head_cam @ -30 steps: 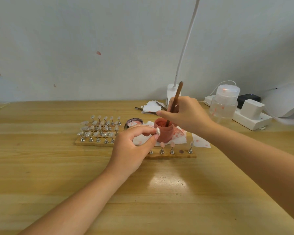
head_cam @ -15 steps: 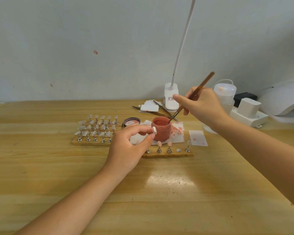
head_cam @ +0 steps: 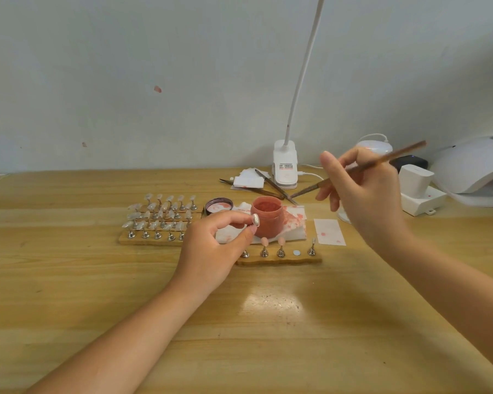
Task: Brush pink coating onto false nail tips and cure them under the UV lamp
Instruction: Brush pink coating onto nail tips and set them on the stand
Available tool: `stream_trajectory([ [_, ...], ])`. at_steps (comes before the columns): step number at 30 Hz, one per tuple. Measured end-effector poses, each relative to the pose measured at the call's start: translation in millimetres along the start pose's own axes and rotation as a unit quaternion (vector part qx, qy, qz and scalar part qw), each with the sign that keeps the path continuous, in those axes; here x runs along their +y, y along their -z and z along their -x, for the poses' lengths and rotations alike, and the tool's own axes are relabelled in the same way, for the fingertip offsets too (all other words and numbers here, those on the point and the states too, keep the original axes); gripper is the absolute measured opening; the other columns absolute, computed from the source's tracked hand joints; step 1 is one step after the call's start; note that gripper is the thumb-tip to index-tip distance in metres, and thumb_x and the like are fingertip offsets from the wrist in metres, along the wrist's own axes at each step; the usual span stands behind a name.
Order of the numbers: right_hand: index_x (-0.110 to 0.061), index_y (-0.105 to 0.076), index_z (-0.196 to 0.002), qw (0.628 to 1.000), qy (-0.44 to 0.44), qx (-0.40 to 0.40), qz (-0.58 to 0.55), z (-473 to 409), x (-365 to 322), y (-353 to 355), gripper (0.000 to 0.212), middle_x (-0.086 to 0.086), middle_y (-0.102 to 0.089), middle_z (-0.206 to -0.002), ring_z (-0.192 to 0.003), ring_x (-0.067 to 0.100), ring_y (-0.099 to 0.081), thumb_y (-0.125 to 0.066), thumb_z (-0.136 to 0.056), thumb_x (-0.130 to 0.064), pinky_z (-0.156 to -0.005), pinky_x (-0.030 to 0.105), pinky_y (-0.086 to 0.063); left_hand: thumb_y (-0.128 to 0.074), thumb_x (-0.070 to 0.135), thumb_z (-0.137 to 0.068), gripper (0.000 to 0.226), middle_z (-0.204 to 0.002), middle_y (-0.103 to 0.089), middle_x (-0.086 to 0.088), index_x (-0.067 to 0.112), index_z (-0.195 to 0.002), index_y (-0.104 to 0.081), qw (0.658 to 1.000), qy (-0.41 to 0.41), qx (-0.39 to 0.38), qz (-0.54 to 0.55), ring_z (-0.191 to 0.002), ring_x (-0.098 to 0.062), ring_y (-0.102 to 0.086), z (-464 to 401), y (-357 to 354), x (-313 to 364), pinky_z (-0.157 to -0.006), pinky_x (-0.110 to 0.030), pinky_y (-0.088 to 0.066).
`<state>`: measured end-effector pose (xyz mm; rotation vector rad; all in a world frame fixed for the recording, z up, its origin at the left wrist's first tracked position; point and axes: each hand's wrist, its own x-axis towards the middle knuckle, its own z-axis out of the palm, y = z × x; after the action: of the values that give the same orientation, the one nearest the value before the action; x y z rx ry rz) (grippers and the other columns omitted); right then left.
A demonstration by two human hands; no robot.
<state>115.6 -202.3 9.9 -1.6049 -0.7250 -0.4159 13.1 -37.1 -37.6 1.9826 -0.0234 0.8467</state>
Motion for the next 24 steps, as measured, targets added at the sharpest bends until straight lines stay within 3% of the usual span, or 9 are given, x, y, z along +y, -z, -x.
stream_trajectory([
  [3,-0.017,-0.057,-0.083,0.998,0.046,-0.012,-0.047,27.4,3.5,-5.8,0.012,-0.003,-0.064,-0.066,-0.054,0.003,-0.061,-0.053,-0.085,-0.029,-0.049,0.012,-0.046,-0.068,0.003,-0.077,0.032,-0.073,-0.062,0.037,0.035,-0.074,-0.064,1.000,-0.003,-0.002,-0.001,-0.083,0.017,-0.057,0.0,-0.1,0.1,-0.073,0.002,-0.036],
  [6,-0.018,-0.060,-0.100,0.991,0.128,-0.037,0.005,44.9,8.9,-8.1,0.011,-0.013,-0.062,-0.085,-0.078,-0.007,-0.061,-0.056,-0.091,-0.022,-0.067,0.007,-0.045,-0.068,0.001,-0.077,0.035,-0.074,-0.062,0.038,0.036,-0.074,-0.063,1.000,-0.012,-0.004,-0.007,-0.082,0.016,-0.057,-0.8,-1.1,0.3,-0.073,0.001,-0.037],
  [8,-0.016,-0.061,-0.097,0.986,0.156,-0.048,0.019,49.3,9.4,-7.4,0.013,-0.012,-0.063,-0.088,-0.084,-0.005,-0.061,-0.052,-0.088,-0.019,-0.073,0.009,-0.045,-0.068,0.000,-0.076,0.037,-0.074,-0.062,0.038,0.036,-0.074,-0.063,1.000,-0.019,-0.004,-0.012,-0.082,0.017,-0.057,-0.5,-1.1,0.2,-0.073,0.001,-0.037],
  [11,-0.012,-0.067,-0.078,0.986,0.161,-0.050,0.001,54.5,5.6,-6.8,0.028,-0.004,-0.065,-0.071,-0.068,0.006,-0.062,-0.050,-0.089,-0.031,-0.062,0.019,-0.048,-0.068,-0.001,-0.076,0.037,-0.072,-0.062,0.035,0.036,-0.074,-0.063,0.999,-0.030,-0.002,-0.013,-0.081,0.015,-0.058,0.2,-1.3,-1.5,-0.074,0.000,-0.037],
  [13,-0.013,-0.066,-0.069,0.985,0.166,-0.047,0.003,58.1,3.7,-8.3,0.041,-0.006,-0.062,-0.063,-0.061,0.005,-0.060,-0.044,-0.092,-0.039,-0.058,0.019,-0.046,-0.068,-0.001,-0.076,0.037,-0.070,-0.063,0.032,0.035,-0.074,-0.064,1.000,-0.030,-0.001,-0.009,-0.080,0.014,-0.058,0.2,-1.9,-2.5,-0.074,0.000,-0.038],
  [18,-0.024,-0.063,-0.089,0.979,0.189,-0.069,0.015,61.5,2.2,-16.0,0.029,-0.023,-0.061,-0.086,-0.079,-0.008,-0.061,-0.038,-0.095,-0.038,-0.068,0.011,-0.045,-0.069,0.001,-0.076,0.033,-0.074,-0.064,0.024,0.034,-0.075,-0.065,1.000,-0.031,-0.003,-0.004,-0.080,0.010,-0.060,0.2,-2.6,-3.1,-0.075,-0.003,-0.040],
  [22,-0.011,-0.072,-0.083,0.977,0.190,-0.091,0.042,63.4,8.2,-18.2,0.047,-0.007,-0.067,-0.076,-0.072,0.006,-0.063,-0.037,-0.095,-0.040,-0.062,0.027,-0.050,-0.070,-0.001,-0.075,0.035,-0.080,-0.064,0.020,0.034,-0.078,-0.065,0.999,-0.037,0.001,-0.012,-0.081,0.010,-0.059,0.0,-3.2,-3.6,-0.076,-0.004,-0.040],
  [24,-0.007,-0.071,-0.074,0.978,0.185,-0.096,0.027,64.6,9.8,-17.9,0.055,-0.002,-0.065,-0.066,-0.064,0.005,-0.060,-0.034,-0.097,-0.040,-0.057,0.022,-0.047,-0.070,-0.002,-0.074,0.036,-0.080,-0.064,0.020,0.033,-0.078,-0.065,0.999,-0.044,0.003,-0.015,-0.081,0.011,-0.059,-0.2,-4.2,-3.4,-0.076,-0.003,-0.040],
])
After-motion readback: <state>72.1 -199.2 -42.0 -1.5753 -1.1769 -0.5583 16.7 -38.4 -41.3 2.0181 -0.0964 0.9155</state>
